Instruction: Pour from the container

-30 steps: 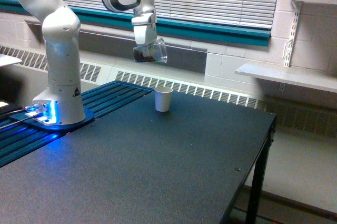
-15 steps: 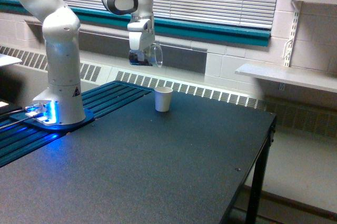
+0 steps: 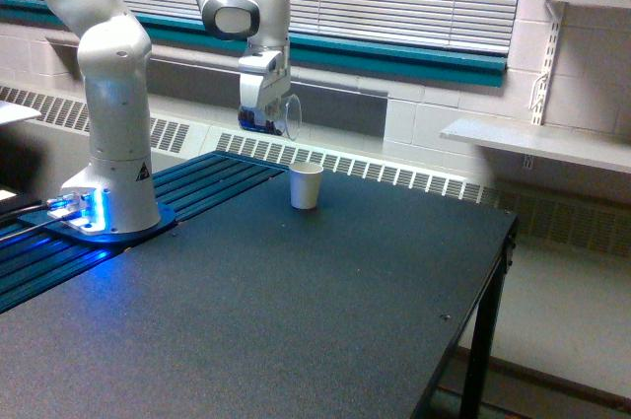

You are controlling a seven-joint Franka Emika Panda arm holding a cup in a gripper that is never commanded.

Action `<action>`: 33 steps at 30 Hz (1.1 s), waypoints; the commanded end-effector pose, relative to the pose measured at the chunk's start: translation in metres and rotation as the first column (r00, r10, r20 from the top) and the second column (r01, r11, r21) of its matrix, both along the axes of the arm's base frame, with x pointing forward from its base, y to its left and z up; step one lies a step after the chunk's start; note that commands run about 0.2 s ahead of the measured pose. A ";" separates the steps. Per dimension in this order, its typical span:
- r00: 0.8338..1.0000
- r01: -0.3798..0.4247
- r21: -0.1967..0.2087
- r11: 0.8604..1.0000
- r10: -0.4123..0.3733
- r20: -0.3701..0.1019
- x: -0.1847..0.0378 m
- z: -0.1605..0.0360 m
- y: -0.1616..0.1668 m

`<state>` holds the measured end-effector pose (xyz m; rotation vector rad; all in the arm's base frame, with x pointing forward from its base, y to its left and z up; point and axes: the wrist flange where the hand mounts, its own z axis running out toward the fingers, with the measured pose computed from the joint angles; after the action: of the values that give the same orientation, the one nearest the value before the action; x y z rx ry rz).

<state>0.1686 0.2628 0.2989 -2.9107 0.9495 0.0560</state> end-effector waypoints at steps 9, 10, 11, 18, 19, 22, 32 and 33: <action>0.997 0.005 -0.003 1.000 -0.005 -0.071 0.009 -0.027 -0.015; 0.997 0.006 0.000 1.000 -0.006 -0.077 0.010 -0.028 -0.015; 0.997 0.005 0.002 1.000 -0.005 -0.083 0.010 -0.029 -0.015; 0.994 0.007 0.006 1.000 -0.007 -0.110 0.017 -0.033 -0.016; 0.994 0.005 0.007 1.000 -0.004 -0.112 0.019 -0.034 -0.016; 0.993 -0.002 0.006 1.000 0.003 -0.120 0.023 -0.035 -0.017; 0.990 -0.031 0.012 0.999 0.033 -0.139 0.033 -0.039 -0.017; 0.989 -0.034 0.011 0.999 0.035 -0.141 0.033 -0.039 -0.016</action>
<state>0.2004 0.2518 0.2669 -2.9161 0.9753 0.2461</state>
